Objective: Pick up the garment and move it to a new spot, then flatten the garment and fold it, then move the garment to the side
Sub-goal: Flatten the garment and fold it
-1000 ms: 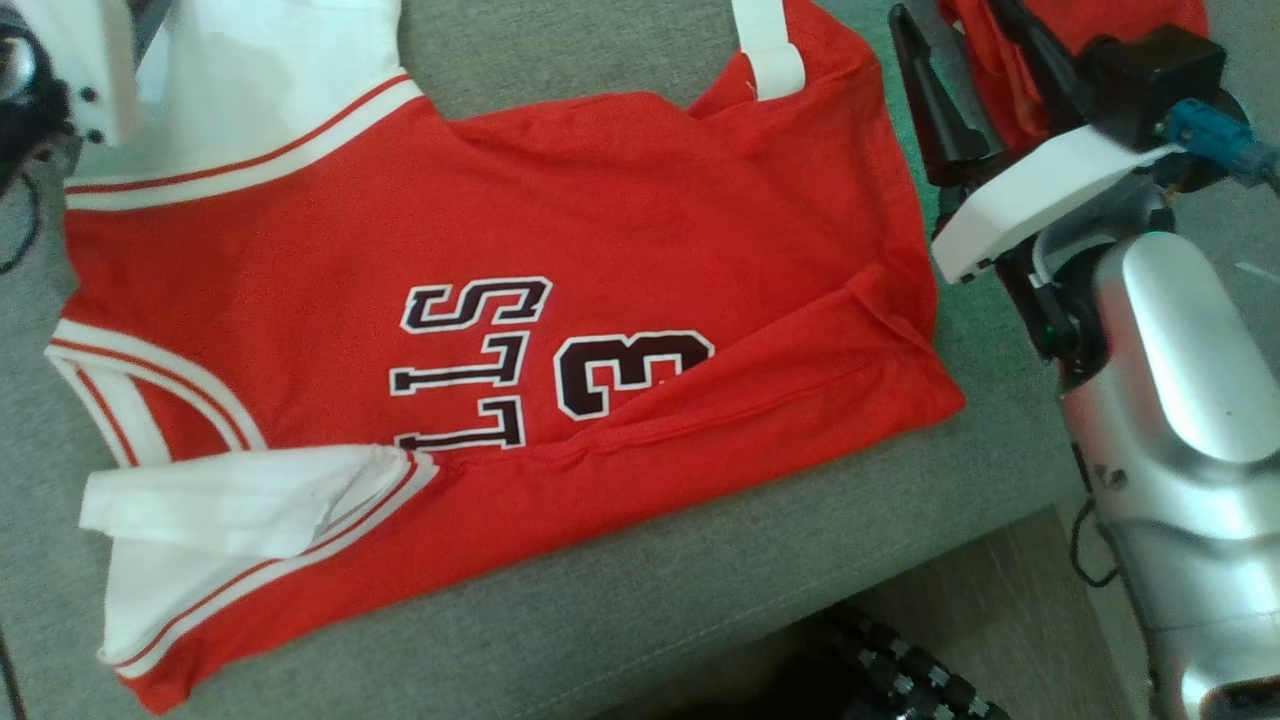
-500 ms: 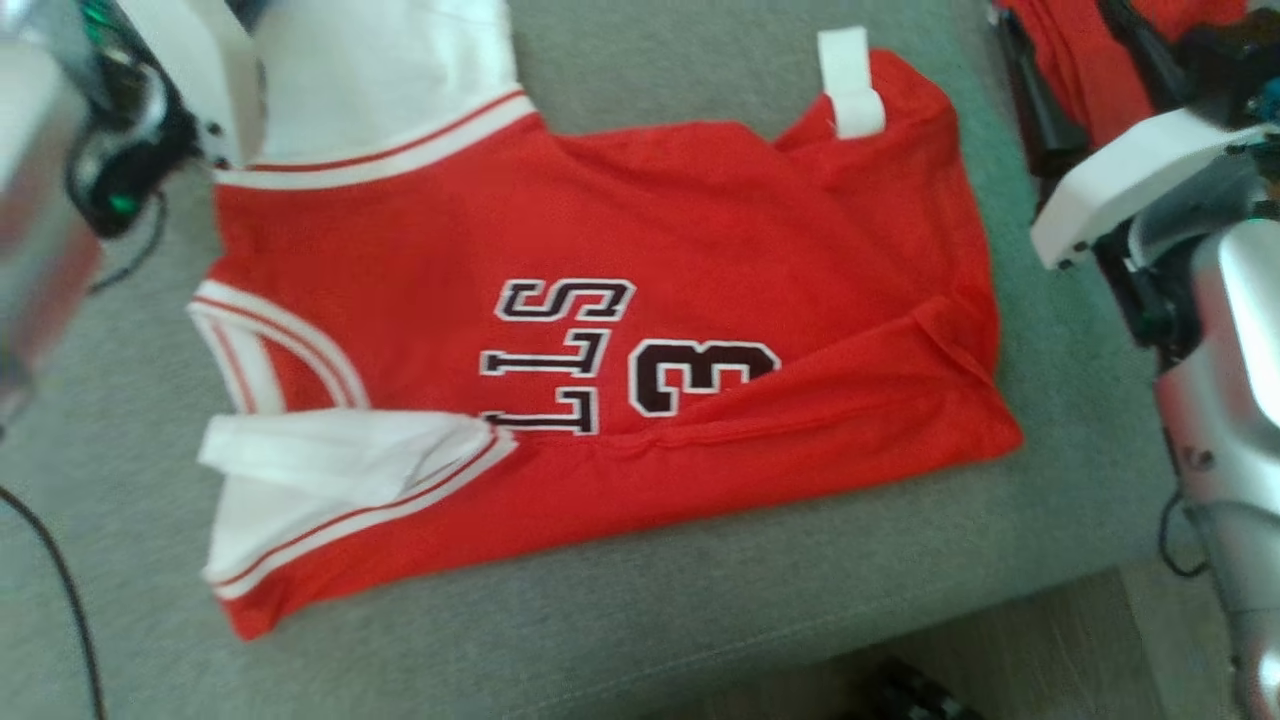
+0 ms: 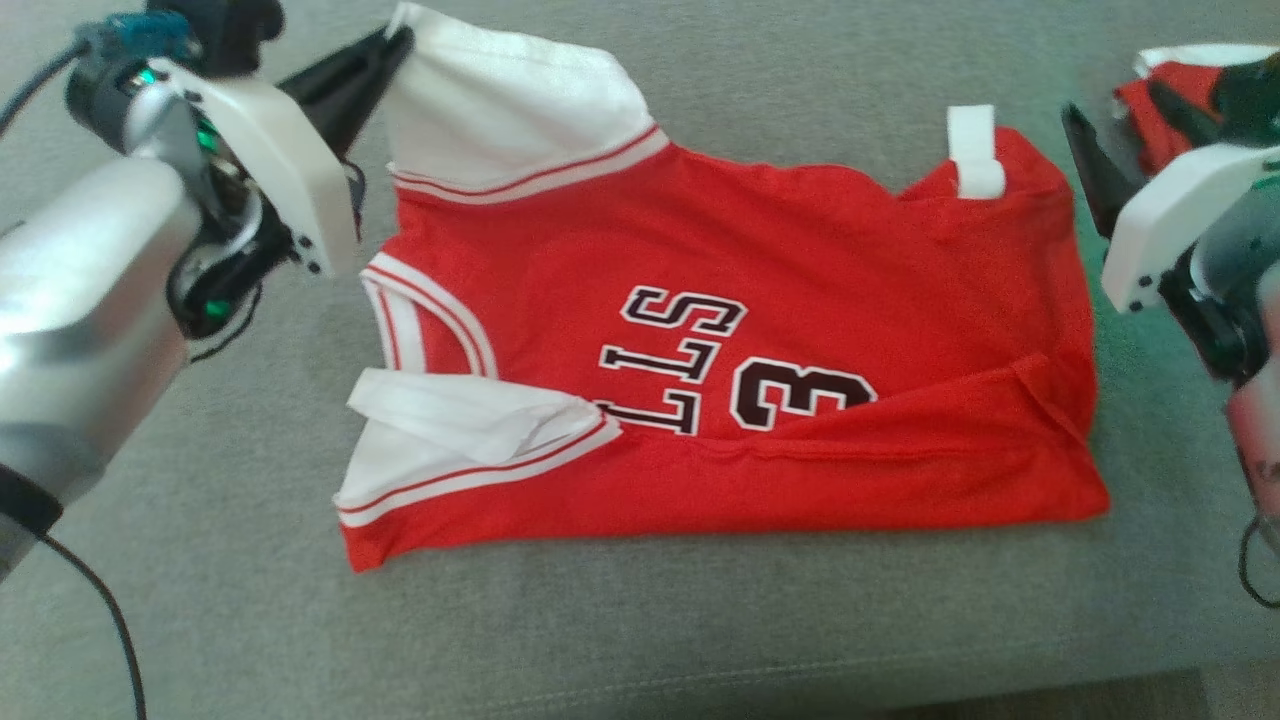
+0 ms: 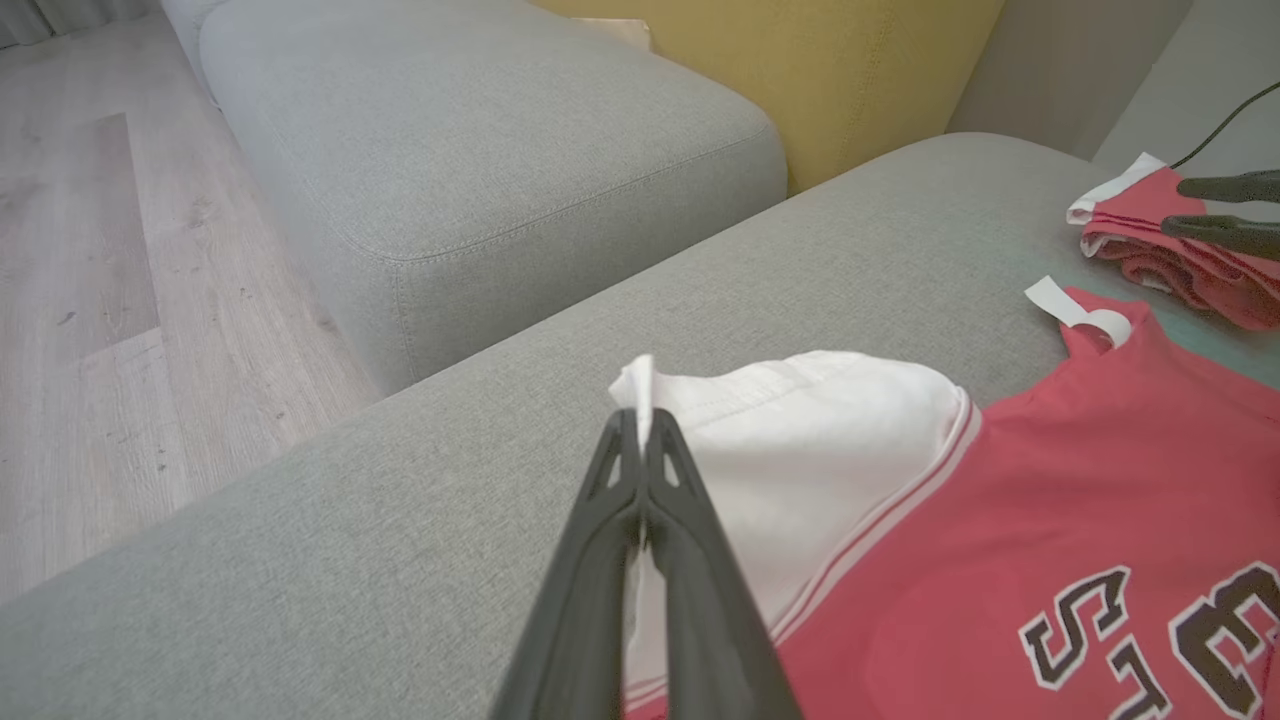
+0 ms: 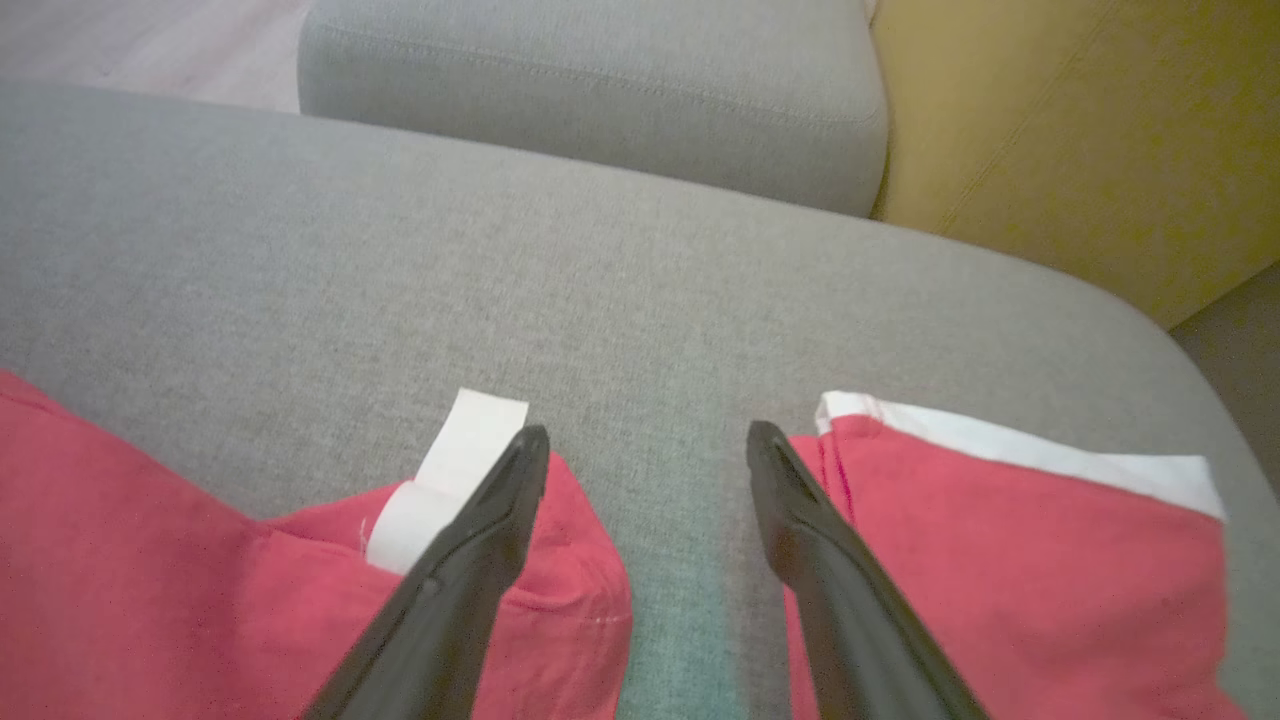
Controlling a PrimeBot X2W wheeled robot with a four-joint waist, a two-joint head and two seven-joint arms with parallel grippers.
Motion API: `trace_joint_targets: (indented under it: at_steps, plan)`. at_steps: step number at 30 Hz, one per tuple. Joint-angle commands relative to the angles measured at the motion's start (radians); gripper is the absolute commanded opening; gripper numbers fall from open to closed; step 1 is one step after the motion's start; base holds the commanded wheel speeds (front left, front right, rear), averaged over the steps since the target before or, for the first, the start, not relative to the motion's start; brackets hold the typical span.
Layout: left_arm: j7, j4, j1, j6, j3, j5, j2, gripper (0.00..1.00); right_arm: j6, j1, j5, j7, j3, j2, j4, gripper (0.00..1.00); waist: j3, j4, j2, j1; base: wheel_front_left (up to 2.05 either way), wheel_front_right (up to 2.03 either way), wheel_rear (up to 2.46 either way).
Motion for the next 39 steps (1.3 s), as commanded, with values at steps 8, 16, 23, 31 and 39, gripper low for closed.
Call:
trace_joint_targets:
  at_steps: [8,16,23,31,39]
  plan:
    - [-0.014,-0.072,-0.026,0.001,0.016,-0.002,0.054,0.0,-0.001,-0.01,0.056,0.07,0.102,-0.041,0.078,1.0,0.003,0.049,0.0,0.0002,0.0,0.0,0.0]
    - [-0.014,-0.081,-0.03,0.001,0.009,-0.003,0.054,0.0,-0.001,-0.049,0.081,0.099,0.159,-0.053,0.176,1.0,0.013,0.066,0.0,0.0002,0.0,0.0,0.0]
    - [-0.018,-0.075,-0.018,0.001,0.003,-0.006,0.05,0.0,-0.001,-0.065,0.084,0.109,0.171,-0.041,0.247,1.0,0.005,0.068,0.0,0.0002,0.0,0.0,0.0]
    - [-0.027,-0.051,-0.006,0.001,-0.001,-0.011,0.055,0.0,-0.001,-0.072,0.123,0.125,0.192,-0.026,0.272,0.0,-0.016,0.057,0.0,0.0002,0.0,0.0,0.0]
    - [-0.069,0.025,-0.012,0.007,0.02,-0.013,0.05,0.0,-0.001,-0.121,0.195,0.092,0.184,-0.032,0.233,0.0,-0.032,0.047,0.0,0.0002,0.0,0.0,0.0]
